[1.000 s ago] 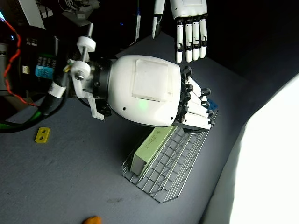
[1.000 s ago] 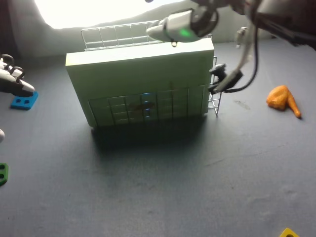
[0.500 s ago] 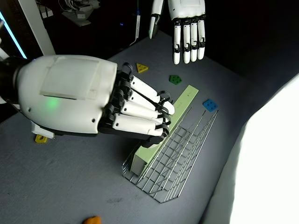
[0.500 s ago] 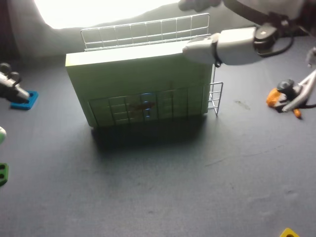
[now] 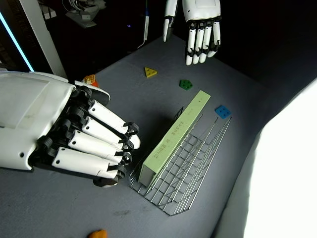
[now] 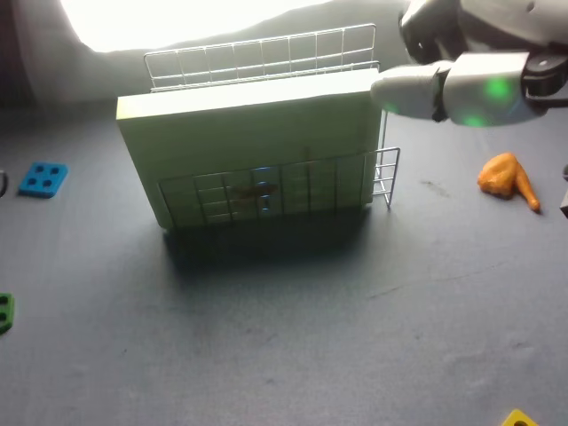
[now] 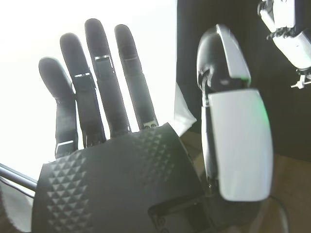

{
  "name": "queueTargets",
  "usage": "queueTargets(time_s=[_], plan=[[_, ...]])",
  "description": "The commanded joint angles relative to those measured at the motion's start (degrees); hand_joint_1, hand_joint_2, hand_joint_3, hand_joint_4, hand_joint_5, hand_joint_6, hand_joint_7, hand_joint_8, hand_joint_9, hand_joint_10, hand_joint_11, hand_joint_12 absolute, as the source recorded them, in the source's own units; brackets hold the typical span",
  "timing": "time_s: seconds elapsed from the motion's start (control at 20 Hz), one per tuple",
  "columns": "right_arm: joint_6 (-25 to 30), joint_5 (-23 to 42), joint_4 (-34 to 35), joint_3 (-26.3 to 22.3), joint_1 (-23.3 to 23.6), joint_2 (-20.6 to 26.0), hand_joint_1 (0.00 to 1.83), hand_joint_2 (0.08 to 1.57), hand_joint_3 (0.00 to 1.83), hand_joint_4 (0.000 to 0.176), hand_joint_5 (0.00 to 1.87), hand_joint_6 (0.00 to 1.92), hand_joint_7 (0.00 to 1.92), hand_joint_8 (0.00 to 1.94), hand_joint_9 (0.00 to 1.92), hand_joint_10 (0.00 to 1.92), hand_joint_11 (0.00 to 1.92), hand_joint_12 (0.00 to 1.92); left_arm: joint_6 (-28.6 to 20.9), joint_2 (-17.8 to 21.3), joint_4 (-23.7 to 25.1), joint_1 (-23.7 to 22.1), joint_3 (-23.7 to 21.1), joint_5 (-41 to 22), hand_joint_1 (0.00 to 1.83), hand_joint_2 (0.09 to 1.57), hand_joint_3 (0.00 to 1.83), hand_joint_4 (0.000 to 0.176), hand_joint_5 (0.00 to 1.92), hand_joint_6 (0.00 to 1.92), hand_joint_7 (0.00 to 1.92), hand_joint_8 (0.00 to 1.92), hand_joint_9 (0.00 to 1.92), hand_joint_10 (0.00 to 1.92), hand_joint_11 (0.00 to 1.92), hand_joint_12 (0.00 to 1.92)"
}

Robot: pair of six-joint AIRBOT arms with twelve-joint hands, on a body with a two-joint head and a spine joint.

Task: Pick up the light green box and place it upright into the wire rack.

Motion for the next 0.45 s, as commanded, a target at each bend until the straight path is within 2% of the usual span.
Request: queueTargets(time_s=[0.0,0.05,0.1,0.15,0.25,0.4], plan=[[-0.12,5.56,-0.91,0.08,0.42,0.39,0.00,1.25,0.00,0.000,1.28,1.92,1.41,1.94,1.40,1.92,1.41,1.92,0.11,-0.05,0.55,-0.35,0.26,4.73,0.21,1.31,0.00,0.000,0.99,1.91,1.08,1.91,1.05,1.91,0.94,1.92],[-0.30,5.56,-0.91,0.09,0.42,0.39,0.00,1.25,0.00,0.031,1.30,1.92,1.43,1.94,1.43,1.92,1.44,1.92,0.11,-0.06,0.55,-0.35,0.40,4.73,0.20,1.31,0.00,0.000,1.01,1.92,1.09,1.92,1.06,1.92,0.96,1.92],[-0.46,5.56,-0.91,0.09,0.41,0.38,0.00,1.25,0.00,0.134,1.31,1.92,1.43,1.94,1.43,1.92,1.45,1.92,0.11,-0.07,0.55,-0.32,0.51,4.73,0.20,1.31,0.00,0.000,1.01,1.92,1.09,1.92,1.06,1.92,0.96,1.92],[-0.66,5.56,-0.91,0.10,0.40,0.36,0.00,1.25,0.00,0.156,1.31,1.92,1.43,1.94,1.43,1.92,1.45,1.92,0.11,-0.07,0.55,-0.30,0.58,4.73,0.20,1.31,0.00,0.000,1.01,1.92,1.09,1.92,1.07,1.92,0.96,1.92],[-0.71,5.44,-0.91,0.04,0.43,0.35,0.00,1.25,0.00,0.164,1.31,1.92,1.43,1.94,1.43,1.92,1.45,1.92,0.11,-0.08,0.55,-0.29,0.57,4.73,0.20,1.31,0.00,0.000,1.01,1.92,1.09,1.92,1.07,1.92,0.96,1.92],[-1.14,5.26,-0.92,-0.02,0.56,0.36,0.00,1.25,0.00,0.168,1.31,1.92,1.43,1.94,1.43,1.92,1.45,1.92,0.11,-0.08,0.55,-0.20,0.48,4.73,0.20,1.31,0.00,0.000,1.01,1.92,1.09,1.92,1.07,1.92,0.96,1.92]])
